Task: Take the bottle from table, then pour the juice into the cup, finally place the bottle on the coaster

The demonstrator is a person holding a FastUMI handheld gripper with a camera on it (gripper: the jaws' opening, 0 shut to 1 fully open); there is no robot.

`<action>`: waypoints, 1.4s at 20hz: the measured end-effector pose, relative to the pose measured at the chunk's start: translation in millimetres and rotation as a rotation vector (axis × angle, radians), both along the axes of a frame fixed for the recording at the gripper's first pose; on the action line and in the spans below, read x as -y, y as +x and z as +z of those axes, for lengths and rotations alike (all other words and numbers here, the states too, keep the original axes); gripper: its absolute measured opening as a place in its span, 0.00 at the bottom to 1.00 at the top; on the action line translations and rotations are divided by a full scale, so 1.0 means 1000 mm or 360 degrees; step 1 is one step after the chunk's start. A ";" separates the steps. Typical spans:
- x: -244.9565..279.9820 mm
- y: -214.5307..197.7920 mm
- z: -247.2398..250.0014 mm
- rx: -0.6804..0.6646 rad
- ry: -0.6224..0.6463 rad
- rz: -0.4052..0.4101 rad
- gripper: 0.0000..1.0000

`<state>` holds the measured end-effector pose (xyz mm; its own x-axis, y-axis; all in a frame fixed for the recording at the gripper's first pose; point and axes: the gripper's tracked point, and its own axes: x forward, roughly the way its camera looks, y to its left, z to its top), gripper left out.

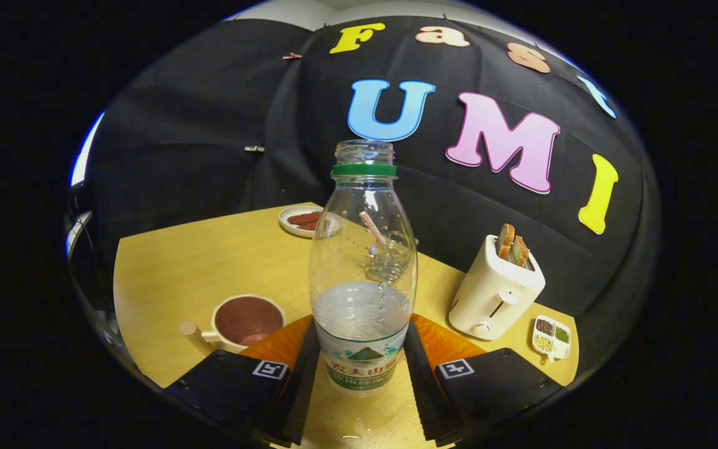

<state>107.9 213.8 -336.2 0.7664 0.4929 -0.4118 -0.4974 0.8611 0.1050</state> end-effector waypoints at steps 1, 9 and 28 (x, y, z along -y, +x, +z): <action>0.001 0.007 0.000 -0.0001 0.0043 -0.0011 0.72; 0.004 0.059 -0.023 -0.0006 0.0301 -0.0091 0.73; 0.000 0.073 -0.072 -0.0013 0.0254 -0.0095 0.78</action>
<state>180.7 213.8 -408.4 0.7931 0.5064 -0.3383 -0.4446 0.8611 0.2466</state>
